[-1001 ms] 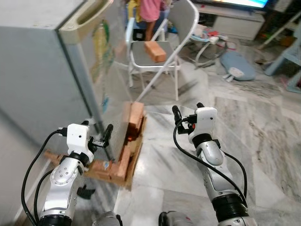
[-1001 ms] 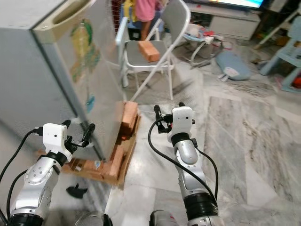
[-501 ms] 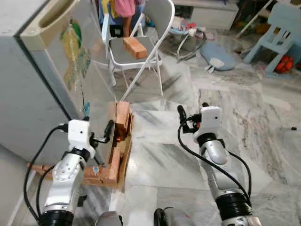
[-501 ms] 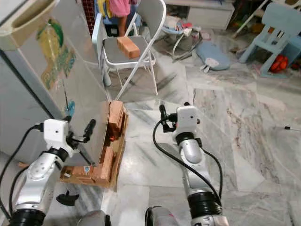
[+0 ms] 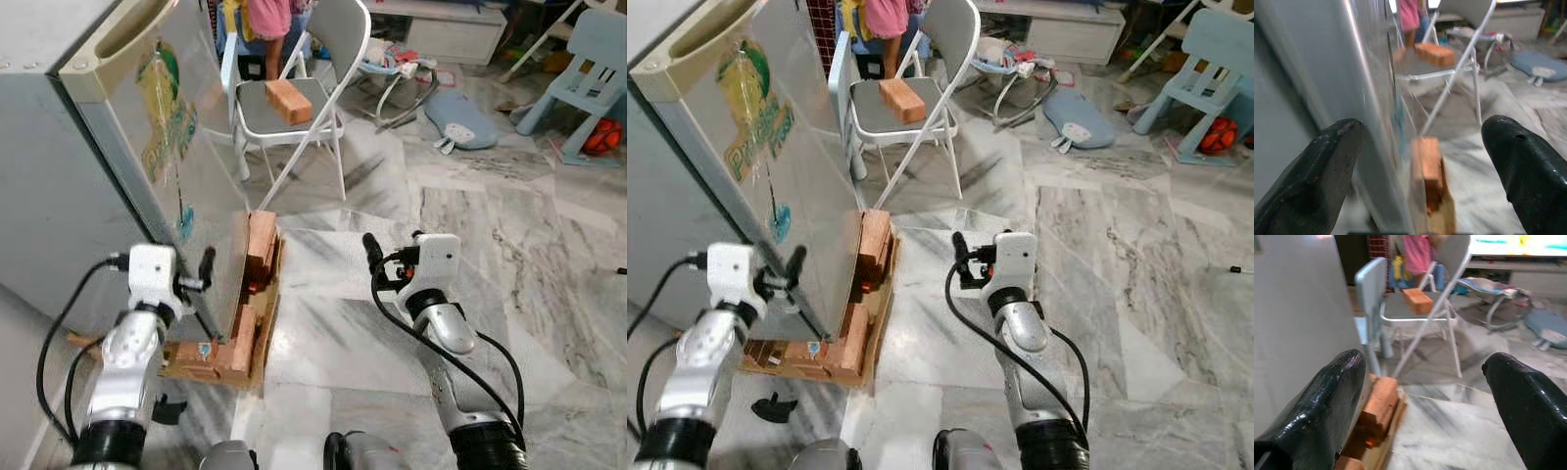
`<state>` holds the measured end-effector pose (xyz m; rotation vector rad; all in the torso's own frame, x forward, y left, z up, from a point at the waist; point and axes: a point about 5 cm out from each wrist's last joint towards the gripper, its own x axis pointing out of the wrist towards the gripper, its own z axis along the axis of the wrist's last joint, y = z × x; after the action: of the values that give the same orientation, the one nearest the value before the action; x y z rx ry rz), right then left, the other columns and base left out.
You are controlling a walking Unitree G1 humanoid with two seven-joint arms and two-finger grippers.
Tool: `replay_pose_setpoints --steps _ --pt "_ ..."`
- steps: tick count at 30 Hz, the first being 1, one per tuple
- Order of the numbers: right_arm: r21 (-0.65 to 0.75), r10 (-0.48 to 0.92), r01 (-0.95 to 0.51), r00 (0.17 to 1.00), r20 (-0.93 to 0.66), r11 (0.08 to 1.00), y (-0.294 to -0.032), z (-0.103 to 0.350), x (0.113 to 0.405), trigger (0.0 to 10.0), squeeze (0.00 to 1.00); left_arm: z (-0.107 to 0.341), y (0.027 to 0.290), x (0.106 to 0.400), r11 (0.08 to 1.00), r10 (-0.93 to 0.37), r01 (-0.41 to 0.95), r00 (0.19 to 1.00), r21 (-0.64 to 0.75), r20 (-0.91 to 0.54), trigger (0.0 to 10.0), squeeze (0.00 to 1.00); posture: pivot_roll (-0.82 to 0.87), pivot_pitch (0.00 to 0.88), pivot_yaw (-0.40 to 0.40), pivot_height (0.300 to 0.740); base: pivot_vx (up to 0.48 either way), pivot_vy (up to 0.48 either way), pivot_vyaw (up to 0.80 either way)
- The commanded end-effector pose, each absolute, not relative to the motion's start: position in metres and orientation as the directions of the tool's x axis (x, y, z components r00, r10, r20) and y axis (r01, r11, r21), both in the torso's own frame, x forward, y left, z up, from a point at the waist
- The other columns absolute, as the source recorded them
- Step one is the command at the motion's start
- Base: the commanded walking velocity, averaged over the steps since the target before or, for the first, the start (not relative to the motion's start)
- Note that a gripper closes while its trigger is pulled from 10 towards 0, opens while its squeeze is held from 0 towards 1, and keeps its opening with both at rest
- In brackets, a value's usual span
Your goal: Restocking fridge
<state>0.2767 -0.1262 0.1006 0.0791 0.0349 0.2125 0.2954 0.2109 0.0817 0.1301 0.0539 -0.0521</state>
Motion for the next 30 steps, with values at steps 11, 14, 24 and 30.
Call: replay_pose_setpoints --steps 11,14,24,30 --pt "0.078 0.227 -0.220 0.968 -0.107 0.972 -0.140 0.096 0.266 10.0 0.00 0.093 0.234 0.319 0.958 0.161 -0.151 0.987 0.245 -0.020 10.0 0.00 0.07 0.104 -0.049 0.740 0.000 0.000 0.00" --pt "0.075 0.234 -0.225 0.964 -0.130 0.971 -0.139 0.092 0.264 10.0 0.00 0.093 0.237 0.317 0.959 0.158 -0.150 0.987 0.239 -0.014 10.0 0.00 0.07 0.103 -0.048 0.740 0.000 0.000 0.00" --pt "0.070 0.240 -0.232 0.961 -0.141 0.970 -0.135 0.092 0.269 10.0 0.00 0.096 0.232 0.321 0.985 0.083 -0.082 0.997 0.154 0.003 10.0 0.00 0.08 0.120 -0.033 0.740 0.000 0.000 0.00" --pt "-0.086 0.117 -0.147 0.952 -0.283 0.985 -0.152 0.080 0.267 10.0 0.00 0.099 0.221 0.326 0.992 0.020 -0.022 1.000 0.122 0.014 10.0 0.00 0.07 0.123 -0.029 0.740 0.000 0.000 0.00"
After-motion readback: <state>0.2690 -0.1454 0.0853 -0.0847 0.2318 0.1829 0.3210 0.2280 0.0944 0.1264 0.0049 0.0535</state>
